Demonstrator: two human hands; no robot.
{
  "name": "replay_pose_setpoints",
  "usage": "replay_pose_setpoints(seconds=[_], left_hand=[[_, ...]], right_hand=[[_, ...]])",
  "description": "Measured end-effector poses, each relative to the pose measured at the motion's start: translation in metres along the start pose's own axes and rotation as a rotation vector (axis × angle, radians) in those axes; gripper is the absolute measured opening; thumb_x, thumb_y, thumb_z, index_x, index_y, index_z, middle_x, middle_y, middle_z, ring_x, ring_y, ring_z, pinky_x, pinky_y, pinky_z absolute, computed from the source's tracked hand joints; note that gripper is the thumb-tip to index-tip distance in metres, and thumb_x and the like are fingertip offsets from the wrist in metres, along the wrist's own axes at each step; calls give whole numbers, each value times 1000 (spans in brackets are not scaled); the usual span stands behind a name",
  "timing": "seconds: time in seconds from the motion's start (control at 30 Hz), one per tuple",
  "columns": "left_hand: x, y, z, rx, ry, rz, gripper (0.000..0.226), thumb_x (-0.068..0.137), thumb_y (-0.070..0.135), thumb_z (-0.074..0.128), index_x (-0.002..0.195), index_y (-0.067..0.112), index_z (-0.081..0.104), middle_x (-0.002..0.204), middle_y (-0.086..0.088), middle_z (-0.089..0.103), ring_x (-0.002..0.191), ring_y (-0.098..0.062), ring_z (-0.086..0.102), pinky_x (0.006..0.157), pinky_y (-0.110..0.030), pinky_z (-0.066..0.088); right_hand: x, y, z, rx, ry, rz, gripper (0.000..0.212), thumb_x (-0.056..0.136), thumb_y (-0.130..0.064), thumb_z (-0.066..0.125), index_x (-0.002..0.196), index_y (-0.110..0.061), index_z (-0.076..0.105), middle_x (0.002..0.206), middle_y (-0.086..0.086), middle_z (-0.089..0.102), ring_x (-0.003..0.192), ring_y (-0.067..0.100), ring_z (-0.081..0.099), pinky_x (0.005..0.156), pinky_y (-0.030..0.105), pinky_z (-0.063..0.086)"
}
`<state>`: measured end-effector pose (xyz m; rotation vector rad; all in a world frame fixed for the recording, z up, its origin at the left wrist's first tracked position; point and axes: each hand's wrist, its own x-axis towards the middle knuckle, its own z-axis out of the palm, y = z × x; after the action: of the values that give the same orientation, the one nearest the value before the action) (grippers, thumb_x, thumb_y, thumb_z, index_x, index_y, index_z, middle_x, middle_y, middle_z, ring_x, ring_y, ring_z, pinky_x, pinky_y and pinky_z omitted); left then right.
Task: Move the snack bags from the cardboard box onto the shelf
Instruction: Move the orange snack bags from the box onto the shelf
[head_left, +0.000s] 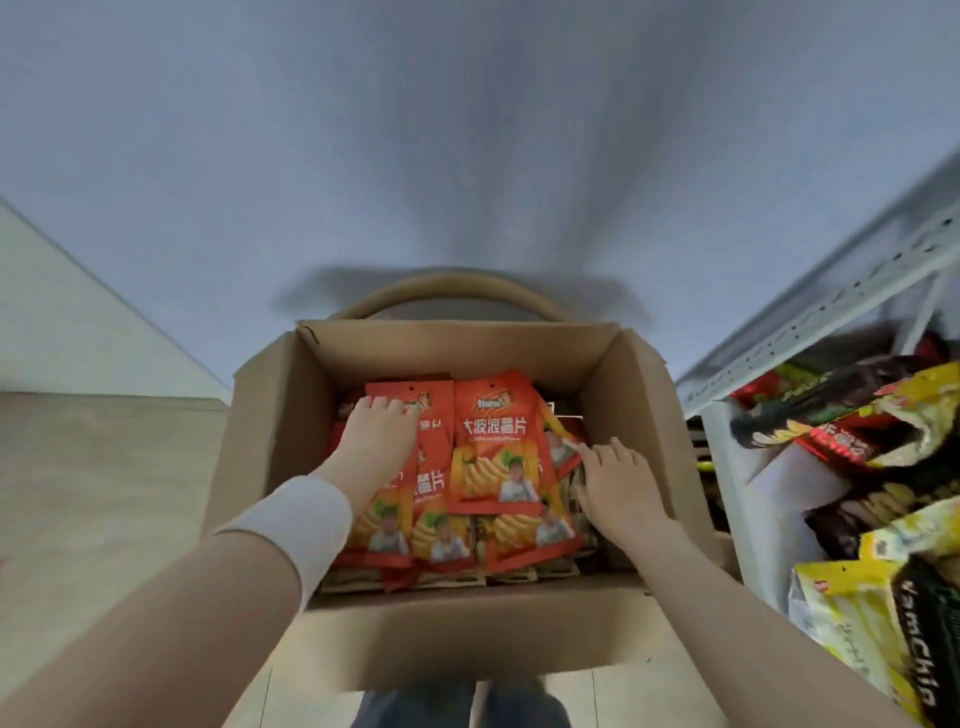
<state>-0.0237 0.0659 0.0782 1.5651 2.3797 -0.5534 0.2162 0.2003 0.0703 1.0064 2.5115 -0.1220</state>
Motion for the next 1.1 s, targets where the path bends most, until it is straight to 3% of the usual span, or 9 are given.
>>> replay_pose_setpoints(seconds=[0.13,0.23,0.4,0.5,0.6,0.7,0.87,1.03,1.1], left_hand=[[0,-12,64,-285,-208,-175,47,92,30,48,135,13,38,132,-10,49,121,-28,47,98,-38,39],[8,-11,113,-622,-328,-398,59,88,33,58,138,14,31,134,-12,45,122,-30,45,98,-42,40],[38,0,206,-1133,-183,-959,81,83,33,68,146,15,21,143,-17,33,132,-35,34,107,-50,32],[48,9,246,-1190,-139,-1135,87,80,36,70,147,14,19,147,-17,29,137,-35,27,109,-52,26],[52,15,261,-1159,-131,-1194,91,77,41,72,147,17,19,148,-16,27,138,-35,23,111,-54,22],[51,10,265,-1116,-155,-1211,98,71,47,75,146,15,21,147,-16,31,137,-36,25,110,-54,24],[42,6,257,-1115,-182,-1151,94,61,52,80,136,12,38,136,-15,43,130,-34,35,106,-47,32],[33,5,247,-1395,-137,-1076,71,65,38,83,120,11,48,118,-8,60,110,-26,57,86,-32,45],[27,4,240,-1481,-135,-1012,63,69,30,82,119,11,48,113,-6,62,104,-22,59,84,-31,45]], right_hand=[[14,-28,47,31,-163,-22,56,96,-38,37,144,-12,23,148,10,34,139,26,27,111,37,26],[39,-39,80,162,-227,47,57,93,-40,44,141,-16,26,139,9,43,124,25,44,99,34,37],[102,-60,146,522,-184,370,70,84,-49,58,139,-17,27,131,14,45,117,32,50,87,43,48],[126,-71,176,602,-149,559,87,77,-53,65,144,-17,21,145,16,26,132,37,31,100,52,38],[135,-74,186,690,-42,646,87,72,-49,72,139,-15,30,144,15,29,134,36,27,105,55,32],[141,-73,185,827,-1,670,69,70,-40,77,126,-14,44,126,12,53,119,34,49,97,52,43],[148,-65,177,1202,-279,721,38,76,-32,75,106,-19,56,101,0,60,94,22,55,82,36,44],[147,-66,170,1316,-352,666,45,72,-30,79,111,-19,58,100,-1,60,95,20,53,81,31,40],[145,-68,164,1372,-349,688,37,74,-27,78,104,-18,59,98,1,61,93,22,54,80,32,41]])
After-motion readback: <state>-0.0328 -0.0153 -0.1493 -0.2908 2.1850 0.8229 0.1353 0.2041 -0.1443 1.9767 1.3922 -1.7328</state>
